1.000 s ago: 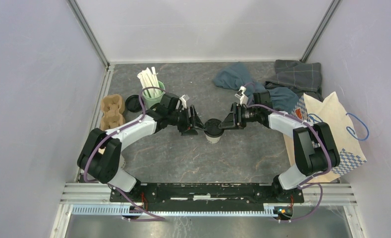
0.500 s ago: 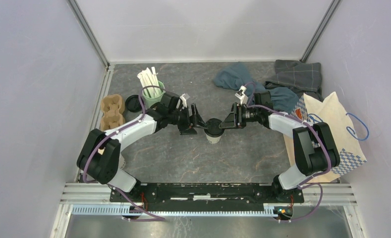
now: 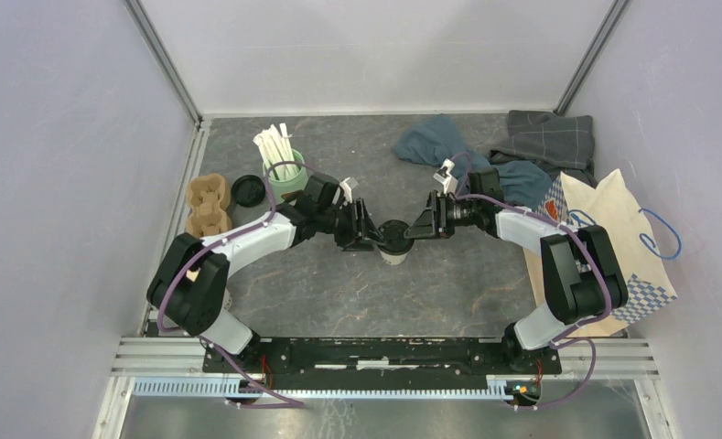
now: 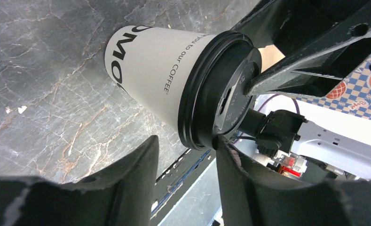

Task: Pack the takeout coffee

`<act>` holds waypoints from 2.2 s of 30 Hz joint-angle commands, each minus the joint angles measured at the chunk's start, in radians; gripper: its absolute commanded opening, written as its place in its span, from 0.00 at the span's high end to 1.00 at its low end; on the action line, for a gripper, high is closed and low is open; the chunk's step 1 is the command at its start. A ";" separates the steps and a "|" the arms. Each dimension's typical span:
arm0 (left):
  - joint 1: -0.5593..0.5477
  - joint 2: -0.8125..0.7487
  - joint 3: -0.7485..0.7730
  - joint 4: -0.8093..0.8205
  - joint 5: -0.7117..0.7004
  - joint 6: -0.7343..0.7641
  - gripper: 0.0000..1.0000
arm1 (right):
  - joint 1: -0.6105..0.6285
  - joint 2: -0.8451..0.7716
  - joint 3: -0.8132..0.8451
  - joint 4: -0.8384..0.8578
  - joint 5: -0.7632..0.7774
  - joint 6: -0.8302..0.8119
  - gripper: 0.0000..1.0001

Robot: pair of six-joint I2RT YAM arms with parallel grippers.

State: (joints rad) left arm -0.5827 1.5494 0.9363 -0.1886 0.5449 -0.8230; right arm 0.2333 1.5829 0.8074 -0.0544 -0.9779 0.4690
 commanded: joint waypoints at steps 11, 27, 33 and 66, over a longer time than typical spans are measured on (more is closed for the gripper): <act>-0.002 0.002 0.003 -0.048 -0.056 0.051 0.48 | -0.014 -0.024 0.058 -0.002 -0.010 0.007 0.37; -0.002 0.070 0.033 -0.084 -0.104 0.104 0.51 | -0.015 0.018 -0.098 0.092 0.013 -0.010 0.49; -0.002 0.103 0.132 -0.123 -0.128 0.142 0.48 | -0.014 -0.075 -0.098 0.099 0.022 0.082 0.49; -0.037 0.106 0.189 -0.131 -0.065 0.098 0.35 | -0.072 0.002 0.005 0.074 -0.027 0.029 0.41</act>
State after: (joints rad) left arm -0.5983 1.6650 1.1309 -0.3622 0.4686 -0.7044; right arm 0.1570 1.5745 0.8223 -0.0536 -0.9806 0.5137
